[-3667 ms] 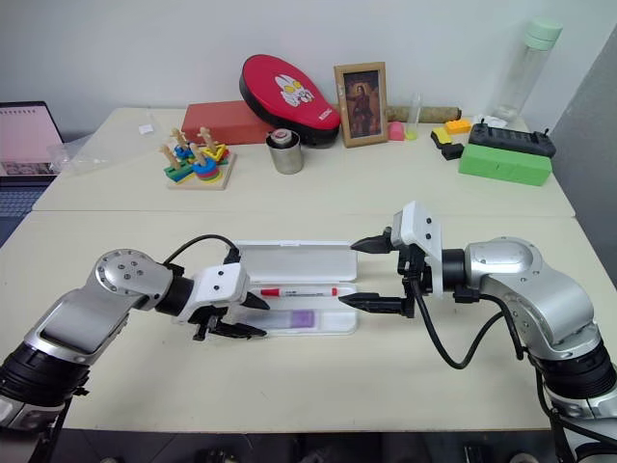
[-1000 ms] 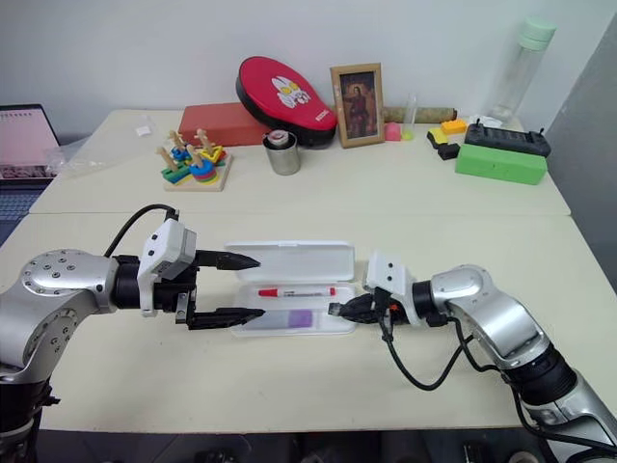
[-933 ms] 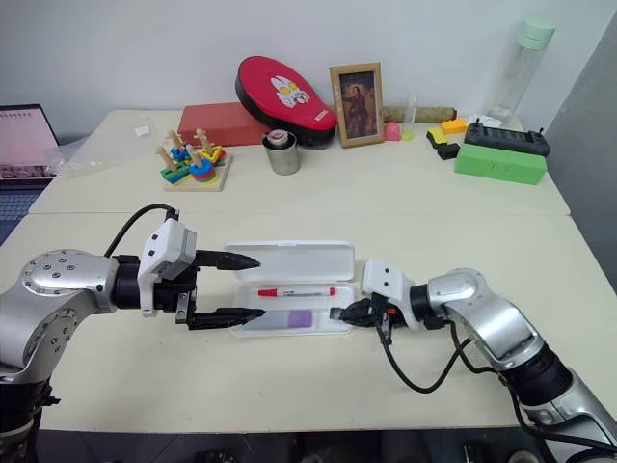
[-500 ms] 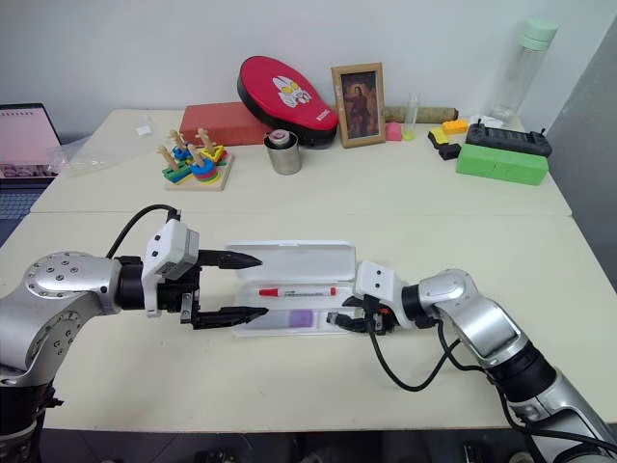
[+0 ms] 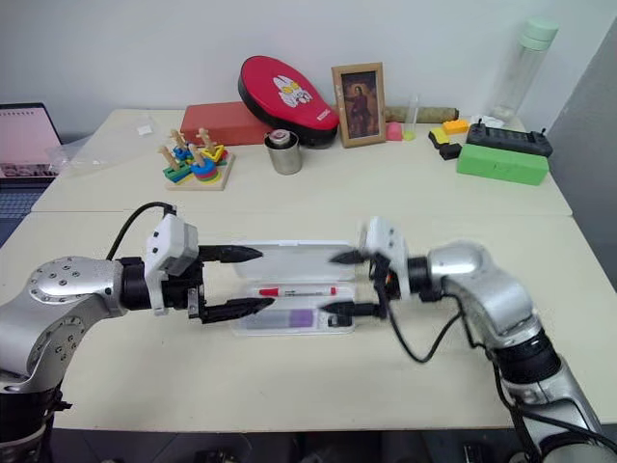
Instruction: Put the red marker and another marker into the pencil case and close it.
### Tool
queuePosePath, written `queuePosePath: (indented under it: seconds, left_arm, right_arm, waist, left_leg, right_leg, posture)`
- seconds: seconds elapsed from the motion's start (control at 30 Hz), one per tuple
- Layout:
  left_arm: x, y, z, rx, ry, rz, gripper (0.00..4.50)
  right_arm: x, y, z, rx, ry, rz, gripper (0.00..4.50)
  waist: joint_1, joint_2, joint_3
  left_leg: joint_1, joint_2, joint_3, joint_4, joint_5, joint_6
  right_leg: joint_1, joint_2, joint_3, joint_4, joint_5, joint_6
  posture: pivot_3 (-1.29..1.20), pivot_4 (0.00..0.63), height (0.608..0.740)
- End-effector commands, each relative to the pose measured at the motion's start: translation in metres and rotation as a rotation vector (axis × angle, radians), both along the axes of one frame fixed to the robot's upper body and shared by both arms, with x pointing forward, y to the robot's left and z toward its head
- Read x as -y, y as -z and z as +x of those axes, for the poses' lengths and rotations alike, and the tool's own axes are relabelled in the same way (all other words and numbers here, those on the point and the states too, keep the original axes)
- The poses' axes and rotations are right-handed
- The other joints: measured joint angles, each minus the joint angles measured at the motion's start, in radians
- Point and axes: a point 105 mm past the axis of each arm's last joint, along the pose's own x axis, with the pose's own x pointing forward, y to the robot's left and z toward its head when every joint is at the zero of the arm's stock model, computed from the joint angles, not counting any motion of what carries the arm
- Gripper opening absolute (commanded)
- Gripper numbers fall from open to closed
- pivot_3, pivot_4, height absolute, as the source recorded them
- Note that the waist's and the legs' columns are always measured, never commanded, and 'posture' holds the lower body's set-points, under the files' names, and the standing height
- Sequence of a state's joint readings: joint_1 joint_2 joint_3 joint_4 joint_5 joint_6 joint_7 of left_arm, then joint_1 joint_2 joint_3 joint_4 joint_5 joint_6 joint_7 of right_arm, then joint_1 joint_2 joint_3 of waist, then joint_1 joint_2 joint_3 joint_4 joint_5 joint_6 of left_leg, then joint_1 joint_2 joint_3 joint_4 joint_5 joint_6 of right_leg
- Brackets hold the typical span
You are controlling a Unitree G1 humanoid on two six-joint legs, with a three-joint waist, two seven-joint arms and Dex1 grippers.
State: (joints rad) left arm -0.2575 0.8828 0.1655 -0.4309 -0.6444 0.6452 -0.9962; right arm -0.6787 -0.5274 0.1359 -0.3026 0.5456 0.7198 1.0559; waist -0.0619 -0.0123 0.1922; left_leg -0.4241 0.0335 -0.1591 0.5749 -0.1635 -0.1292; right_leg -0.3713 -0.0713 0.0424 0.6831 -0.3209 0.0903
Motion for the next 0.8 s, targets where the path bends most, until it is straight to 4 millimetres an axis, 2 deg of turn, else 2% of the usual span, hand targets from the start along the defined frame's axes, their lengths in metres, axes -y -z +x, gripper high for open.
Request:
queuePosePath:
  seconds: [0.03, 0.13, 0.23, 0.33, 0.47, 0.7, 0.8]
  left_arm:
    - [-0.008, -0.031, -0.005, 0.066, -0.088, -0.155, 4.5]
    - [-0.018, -0.042, -0.008, 0.094, -0.164, -0.216, 4.5]
    - [-0.024, -0.045, -0.013, 0.101, -0.21, -0.248, 4.5]
    - [-0.024, -0.044, -0.018, 0.087, -0.219, -0.257, 4.5]
    - [-0.024, -0.041, -0.022, 0.074, -0.233, -0.246, 4.5]
    - [-0.025, -0.041, -0.023, 0.072, -0.243, -0.242, 4.5]
    - [-0.024, -0.04, -0.023, 0.065, -0.234, -0.235, 4.5]
  right_arm:
    - [-0.001, -0.038, 0.024, 0.021, 0.097, 0.109, 4.46]
    - [-0.003, -0.043, 0.067, -0.015, 0.296, 0.112, 4.02]
    - [-0.01, -0.033, 0.087, -0.013, 0.377, 0.051, 3.41]
    - [-0.02, -0.023, 0.099, -0.006, 0.428, -0.025, 2.67]
    - [-0.035, -0.009, 0.099, 0.008, 0.409, -0.101, 1.78]
    - [-0.047, 0.013, 0.083, 0.023, 0.314, -0.187, 0.16]
    - [-0.05, 0.025, 0.072, 0.037, 0.265, -0.241, 0.06]
  waist:
    - [-0.001, 0.0, 0.0]
    - [-0.003, 0.0, 0.0]
    - [-0.011, -0.001, 0.0]
    - [-0.011, -0.001, 0.0]
    - [-0.015, 0.0, 0.0]
    - [-0.018, 0.0, 0.0]
    - [-0.019, 0.0, 0.0]
  left_leg:
    - [0.0, 0.0, 0.0, 0.0, 0.0, 0.0]
    - [0.001, 0.0, 0.0, 0.0, 0.0, 0.0]
    - [0.001, 0.0, 0.0, 0.0, 0.0, 0.0]
    - [0.001, 0.0, 0.0, 0.0, 0.0, 0.0]
    - [0.0, 0.0, 0.0, -0.001, 0.0, 0.0]
    - [0.0, 0.0, 0.0, -0.001, 0.0, 0.0]
    - [0.0, 0.0, 0.0, -0.001, 0.0, 0.0]
  right_leg:
    - [0.0, 0.0, 0.0, 0.0, 0.0, 0.0]
    - [0.0, 0.0, 0.0, 0.001, 0.0, 0.0]
    - [0.0, 0.0, 0.001, 0.002, 0.0, 0.0]
    - [0.0, 0.0, 0.0, 0.001, 0.0, -0.001]
    - [-0.001, 0.0, 0.0, 0.001, 0.0, -0.001]
    - [-0.002, 0.0, 0.0, 0.003, 0.0, -0.001]
    - [-0.002, 0.0, 0.0, 0.004, 0.0, -0.001]
  posture:
    - [0.0, 0.15, 0.74]
    - [0.0, 0.15, 0.74]
    - [0.0, 0.15, 0.74]
    - [0.0, 0.15, 0.74]
    - [0.0, 0.15, 0.74]
    - [0.0, 0.15, 0.74]
    - [0.0, 0.15, 0.74]
